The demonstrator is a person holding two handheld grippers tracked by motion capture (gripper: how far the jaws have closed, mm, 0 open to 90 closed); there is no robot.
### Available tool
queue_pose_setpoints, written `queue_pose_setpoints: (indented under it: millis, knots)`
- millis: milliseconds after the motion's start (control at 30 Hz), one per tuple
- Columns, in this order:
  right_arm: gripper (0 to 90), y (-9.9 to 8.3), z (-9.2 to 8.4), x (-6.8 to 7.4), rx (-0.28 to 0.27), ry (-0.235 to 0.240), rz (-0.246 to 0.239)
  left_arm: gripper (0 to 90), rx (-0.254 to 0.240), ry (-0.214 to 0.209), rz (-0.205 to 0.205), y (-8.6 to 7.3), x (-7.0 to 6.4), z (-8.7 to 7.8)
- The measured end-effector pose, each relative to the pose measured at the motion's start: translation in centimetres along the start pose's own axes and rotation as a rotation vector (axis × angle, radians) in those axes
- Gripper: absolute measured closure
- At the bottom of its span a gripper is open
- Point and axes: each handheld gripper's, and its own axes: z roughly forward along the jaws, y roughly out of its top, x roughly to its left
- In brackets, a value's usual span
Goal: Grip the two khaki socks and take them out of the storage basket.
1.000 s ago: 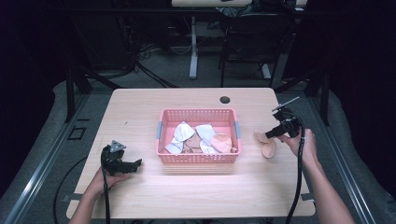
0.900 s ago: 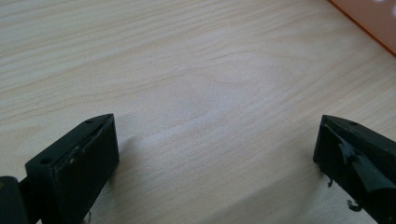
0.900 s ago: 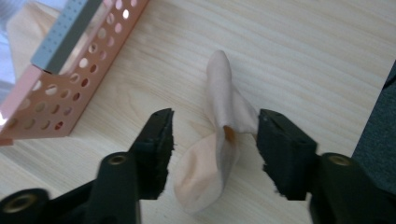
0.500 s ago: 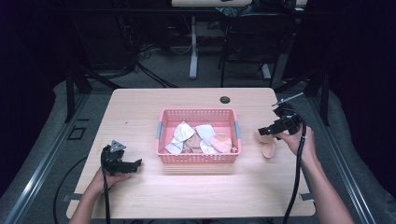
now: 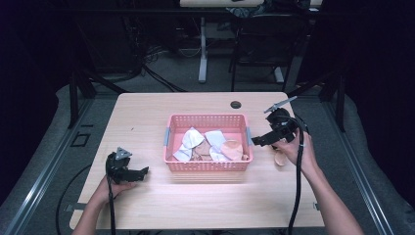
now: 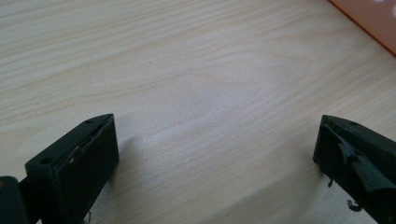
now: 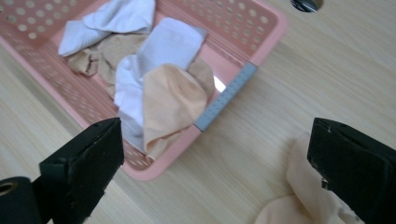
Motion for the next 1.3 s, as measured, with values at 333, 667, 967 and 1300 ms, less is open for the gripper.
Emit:
queue_pose_setpoints:
  millis: [333, 667, 967, 1300]
  knots:
    - [13.1, 2.6, 2.6, 3.7, 0.031, 0.057, -0.087, 0.0, 0.000, 0.000, 0.000, 0.0, 0.0, 0.0]
    - [30.1, 3.7, 7.9, 5.9, 0.195, 0.063, -0.128, 0.0, 0.000, 0.000, 0.000, 0.0, 0.0, 0.0]
    - [38.7, 3.4, 11.3, 6.2, 0.292, 0.074, -0.135, 0.0, 0.000, 0.000, -0.002, 0.0, 0.0, 0.0]
    - [46.0, 3.3, 13.2, 5.5, 0.344, 0.054, -0.116, 0.0, 0.000, 0.000, 0.000, 0.0, 0.0, 0.0]
